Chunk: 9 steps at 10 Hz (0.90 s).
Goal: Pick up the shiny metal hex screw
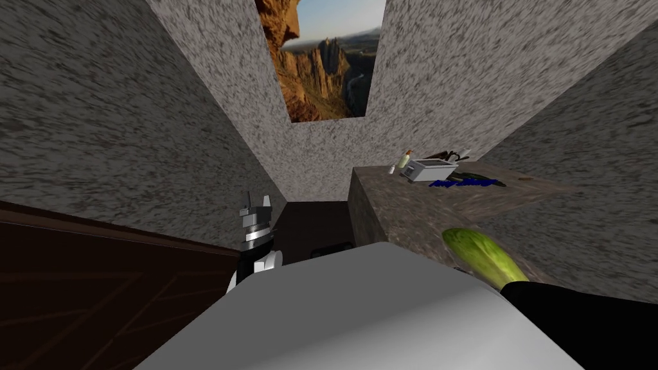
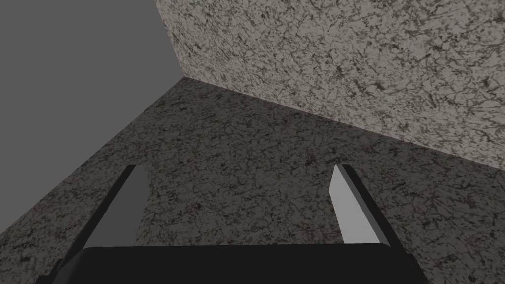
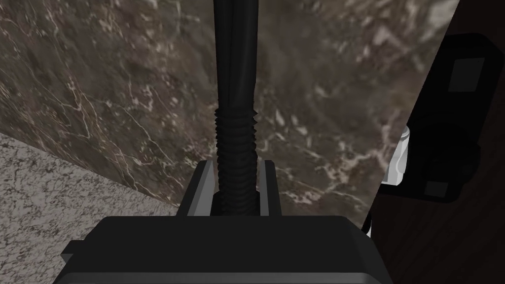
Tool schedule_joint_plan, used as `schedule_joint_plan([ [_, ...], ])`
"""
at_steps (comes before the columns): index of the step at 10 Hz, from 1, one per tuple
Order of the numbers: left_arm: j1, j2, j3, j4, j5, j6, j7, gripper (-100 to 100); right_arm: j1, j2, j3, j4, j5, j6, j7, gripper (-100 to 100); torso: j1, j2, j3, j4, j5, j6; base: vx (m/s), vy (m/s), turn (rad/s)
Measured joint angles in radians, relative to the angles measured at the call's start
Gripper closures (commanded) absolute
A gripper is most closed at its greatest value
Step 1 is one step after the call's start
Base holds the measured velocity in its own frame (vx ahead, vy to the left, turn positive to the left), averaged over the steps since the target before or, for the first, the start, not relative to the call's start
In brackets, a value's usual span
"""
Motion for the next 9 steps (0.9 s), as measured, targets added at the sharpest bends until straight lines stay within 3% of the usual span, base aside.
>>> schedule_joint_plan([
  [9,0.0,0.0,0.0,0.0,0.0,0.0,0.0,0,0.012,-0.046,-0.027,-0.024,0.099,0.048,-0.241,100,0.0,-0.002,-0.001,0.0,0.0,-0.001,-0.072,0.015,0.119],
])
